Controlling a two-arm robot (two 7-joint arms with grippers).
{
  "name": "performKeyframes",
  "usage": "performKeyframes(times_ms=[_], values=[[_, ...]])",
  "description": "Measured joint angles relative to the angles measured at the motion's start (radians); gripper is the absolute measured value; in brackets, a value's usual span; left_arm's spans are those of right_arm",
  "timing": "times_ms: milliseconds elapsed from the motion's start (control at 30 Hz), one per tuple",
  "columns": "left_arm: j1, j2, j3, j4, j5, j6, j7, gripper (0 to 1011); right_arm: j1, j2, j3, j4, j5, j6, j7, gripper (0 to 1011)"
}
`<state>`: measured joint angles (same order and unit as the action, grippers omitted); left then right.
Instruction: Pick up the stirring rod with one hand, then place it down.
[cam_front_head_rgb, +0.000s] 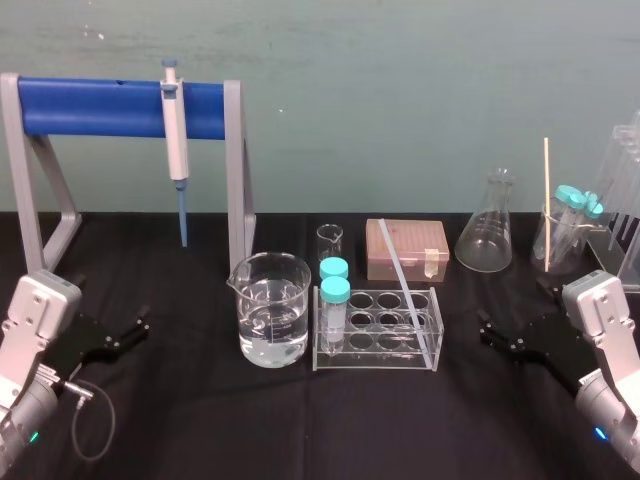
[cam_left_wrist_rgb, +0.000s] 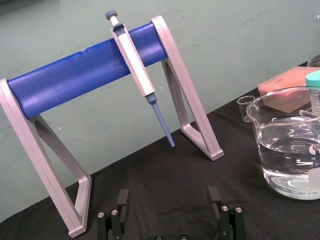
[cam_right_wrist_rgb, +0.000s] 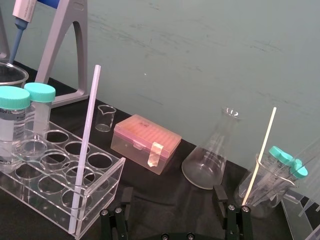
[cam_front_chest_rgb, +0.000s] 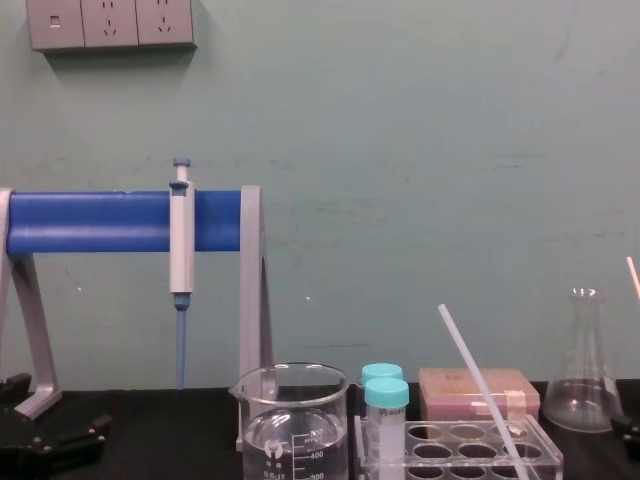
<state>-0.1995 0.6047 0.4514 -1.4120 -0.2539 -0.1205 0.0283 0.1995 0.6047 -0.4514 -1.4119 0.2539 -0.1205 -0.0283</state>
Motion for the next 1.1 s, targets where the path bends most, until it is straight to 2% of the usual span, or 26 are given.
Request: performKeyframes(times_ms=[1100], values=[[0.0,0.0,0.0,0.0,0.0,0.0,0.0,1000,0.0,0.0,0.0,0.0,0.0,0.0,0.0,1000]])
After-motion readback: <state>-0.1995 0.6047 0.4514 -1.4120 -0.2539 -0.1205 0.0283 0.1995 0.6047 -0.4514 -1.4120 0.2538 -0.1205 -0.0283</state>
